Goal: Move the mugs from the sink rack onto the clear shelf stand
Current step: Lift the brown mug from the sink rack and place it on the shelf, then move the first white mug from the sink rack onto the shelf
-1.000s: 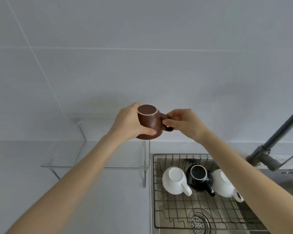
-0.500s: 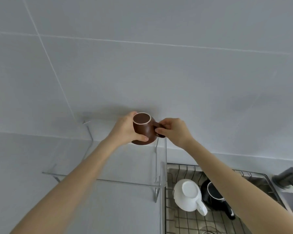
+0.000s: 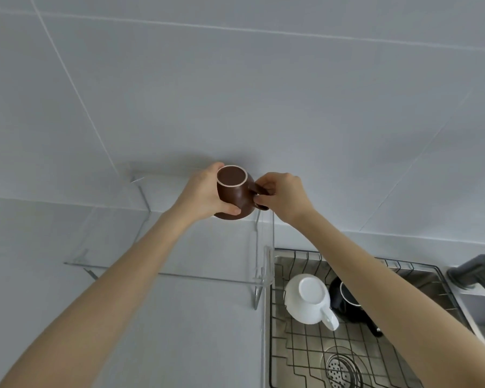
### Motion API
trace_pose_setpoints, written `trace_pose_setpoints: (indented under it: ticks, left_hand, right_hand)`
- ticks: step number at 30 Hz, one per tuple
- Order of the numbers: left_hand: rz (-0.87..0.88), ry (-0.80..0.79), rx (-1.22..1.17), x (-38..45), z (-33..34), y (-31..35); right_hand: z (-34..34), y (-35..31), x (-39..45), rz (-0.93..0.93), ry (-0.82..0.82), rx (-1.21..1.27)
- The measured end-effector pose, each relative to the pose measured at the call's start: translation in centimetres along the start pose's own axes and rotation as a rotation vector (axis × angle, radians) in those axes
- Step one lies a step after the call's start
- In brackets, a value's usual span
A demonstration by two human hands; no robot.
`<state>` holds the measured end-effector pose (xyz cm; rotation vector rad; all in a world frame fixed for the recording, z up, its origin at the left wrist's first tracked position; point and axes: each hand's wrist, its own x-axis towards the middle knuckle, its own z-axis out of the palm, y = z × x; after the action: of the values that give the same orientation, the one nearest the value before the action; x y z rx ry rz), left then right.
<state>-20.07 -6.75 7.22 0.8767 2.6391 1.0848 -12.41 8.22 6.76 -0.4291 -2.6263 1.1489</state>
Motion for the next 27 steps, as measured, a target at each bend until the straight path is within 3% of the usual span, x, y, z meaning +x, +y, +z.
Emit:
trace_pose_setpoints:
  ticks: [8,13,16,20,27]
  left_hand:
    - [-0.021,-0.048,0.138,-0.6,0.4,1.3]
    - [0.287,0.076,0.138,-4.4,3.6,7.2]
    - [0.411,-0.104,-0.017,-7.0,7.9,9.7]
    - [0.291,-0.476,0.016,-8.4,13.9,9.0]
    - [0.053,-0.596,0.15,-8.0,20.3,3.8]
  right_hand:
    - [-2.7,-0.3,-1.2,0.048,0.0,0.152]
    - [-6.2,3.7,-5.4,0.152,0.07,0.239]
    - [-6.4,7.9,-9.3,0.287,0.042,0.211]
    - [-5.2,12.8,-13.9,0.43,-0.045,0.094]
    - [-1.9,17.2,-17.3,0.569,-0.129,0.089]
